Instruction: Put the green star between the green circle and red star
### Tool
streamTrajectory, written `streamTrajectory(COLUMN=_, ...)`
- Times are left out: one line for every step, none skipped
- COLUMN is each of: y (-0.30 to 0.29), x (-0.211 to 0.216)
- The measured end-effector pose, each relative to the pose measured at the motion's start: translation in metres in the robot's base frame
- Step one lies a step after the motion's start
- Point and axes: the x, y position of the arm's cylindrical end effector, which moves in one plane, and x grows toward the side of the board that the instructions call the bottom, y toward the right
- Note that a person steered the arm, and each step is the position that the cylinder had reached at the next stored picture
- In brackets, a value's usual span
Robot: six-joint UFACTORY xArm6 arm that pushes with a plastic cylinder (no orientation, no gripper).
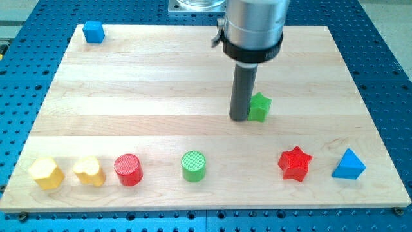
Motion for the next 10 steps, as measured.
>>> streamTrajectory(y=0.014, x=-0.031)
streamTrajectory(y=0.028, x=-0.052)
streamTrajectory(y=0.065, x=-0.022)
streamTrajectory(y=0.061, x=-0.005)
streamTrajectory(y=0.041, x=0.021)
streamTrajectory(y=0.034, x=0.003)
streamTrajectory(y=0.013, x=0.019)
streamTrajectory(y=0.008, x=0.068)
streamTrajectory(y=0.007, x=0.097)
streamTrajectory(y=0.007, x=0.105)
